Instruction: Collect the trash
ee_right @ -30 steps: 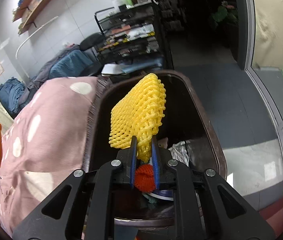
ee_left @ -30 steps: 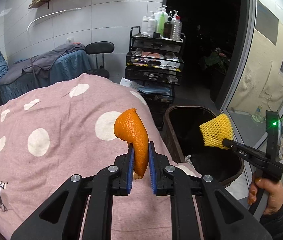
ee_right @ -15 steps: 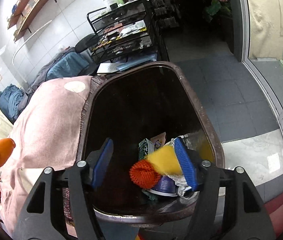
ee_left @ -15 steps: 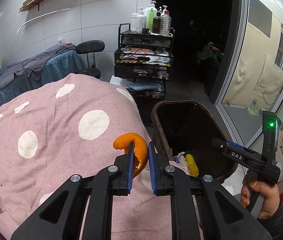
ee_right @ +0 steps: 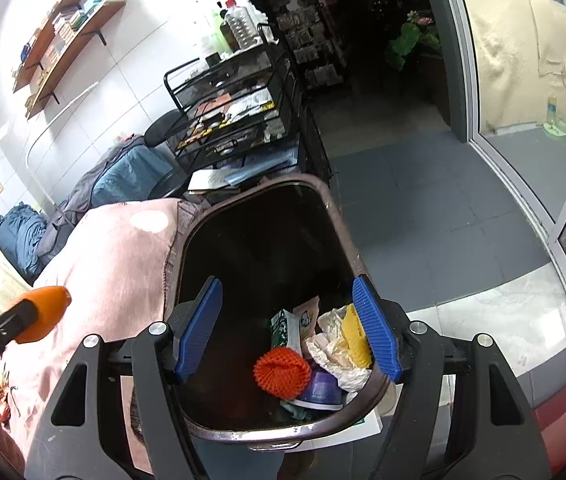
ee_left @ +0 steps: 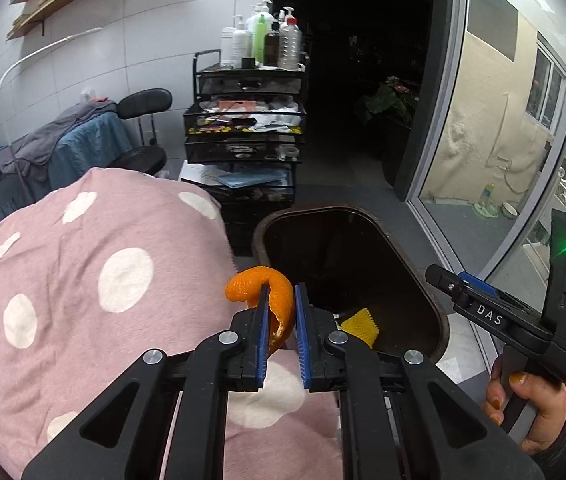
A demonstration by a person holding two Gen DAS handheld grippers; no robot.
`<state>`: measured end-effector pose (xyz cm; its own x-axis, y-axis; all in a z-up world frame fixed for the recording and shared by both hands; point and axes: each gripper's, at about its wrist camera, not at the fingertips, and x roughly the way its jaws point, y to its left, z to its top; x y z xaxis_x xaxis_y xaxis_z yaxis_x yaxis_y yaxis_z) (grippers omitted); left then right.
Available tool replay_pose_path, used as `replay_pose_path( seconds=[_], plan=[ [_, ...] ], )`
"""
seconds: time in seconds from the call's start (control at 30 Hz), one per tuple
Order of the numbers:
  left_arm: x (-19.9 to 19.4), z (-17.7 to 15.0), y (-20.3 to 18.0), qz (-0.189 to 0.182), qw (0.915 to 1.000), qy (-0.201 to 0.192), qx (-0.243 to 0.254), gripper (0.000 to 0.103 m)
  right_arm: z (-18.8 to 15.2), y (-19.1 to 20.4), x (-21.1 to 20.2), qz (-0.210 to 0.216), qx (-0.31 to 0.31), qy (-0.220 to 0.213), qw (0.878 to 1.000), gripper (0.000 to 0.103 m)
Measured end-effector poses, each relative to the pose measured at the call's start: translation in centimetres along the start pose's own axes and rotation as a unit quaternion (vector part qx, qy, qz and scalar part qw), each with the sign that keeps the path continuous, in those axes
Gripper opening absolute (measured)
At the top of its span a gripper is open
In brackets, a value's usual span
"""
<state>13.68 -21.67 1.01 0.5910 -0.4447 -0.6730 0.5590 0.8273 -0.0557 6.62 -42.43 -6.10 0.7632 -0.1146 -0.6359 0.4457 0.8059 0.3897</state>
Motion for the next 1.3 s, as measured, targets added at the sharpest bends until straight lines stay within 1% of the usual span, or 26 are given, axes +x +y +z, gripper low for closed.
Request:
replay_pose_path(
  seconds=[0.1,0.13,0.17,0.33,0.5,0.6,0.73,0.8,0.87,0.9,1.0,1.13,1.3],
  plan=[
    [1.2,0.5,-0.7,-0.013,0.9998,0.012,0.002,0.012,0.4,-0.1,-0.8,-0.004,-0.002,-0.013,1.0,0.068],
    [1.6,0.5,-0.9,-0.017,0.9997,0.015,0.003,0.012,0.6,-0.2,-1.1,-0.007,-0.002,-0.018,1.0,0.07],
    [2.1,0.6,-1.2,-0.022,0.9995,0.02,0.005,0.012,0.7,-0.3,-1.4,-0.01,-0.001,-0.024,1.0,0.073],
    [4.1,0.8,-2.6,-0.033,0.9984,0.042,0.018,0.012,1.2,-1.1,-2.2,-0.021,0.011,-0.04,0.999,0.08],
    [6.1,0.9,-3.8,-0.049,0.996,0.07,0.029,0.012,1.8,-2.2,-2.4,-0.029,0.028,-0.042,0.998,0.08],
    [7.0,0.8,-4.5,-0.046,0.9949,0.082,0.037,0.012,1.9,-2.9,-2.5,-0.032,0.04,-0.043,0.998,0.08],
    [8.0,0.5,-4.9,-0.045,0.9936,0.095,0.041,0.016,2.0,-3.5,-2.6,-0.038,0.048,-0.044,0.997,0.08],
    [8.1,0.4,-5.1,-0.039,0.9935,0.093,0.053,0.024,2.1,-3.7,-2.5,-0.038,0.052,-0.042,0.997,0.081],
    [7.7,0.3,-5.2,-0.042,0.9939,0.085,0.057,0.067,2.0,-3.8,-2.5,-0.039,0.053,-0.041,0.997,0.081],
    [7.2,0.3,-5.1,-0.045,0.995,0.072,0.053,0.075,2.0,-3.8,-2.5,-0.039,0.052,-0.04,0.997,0.081],
    [6.8,0.5,-4.8,-0.042,0.9959,0.062,0.051,0.079,1.8,-3.8,-2.5,-0.04,0.05,-0.039,0.997,0.081],
    [5.7,0.6,-4.2,-0.026,0.9973,0.046,0.051,0.08,1.7,-3.5,-2.7,-0.036,0.043,-0.044,0.997,0.084],
    [3.1,0.1,-3.1,0.003,0.9991,0.014,0.04,0.087,1.4,-2.6,-2.8,-0.031,0.026,-0.051,0.998,0.087]
  ],
)
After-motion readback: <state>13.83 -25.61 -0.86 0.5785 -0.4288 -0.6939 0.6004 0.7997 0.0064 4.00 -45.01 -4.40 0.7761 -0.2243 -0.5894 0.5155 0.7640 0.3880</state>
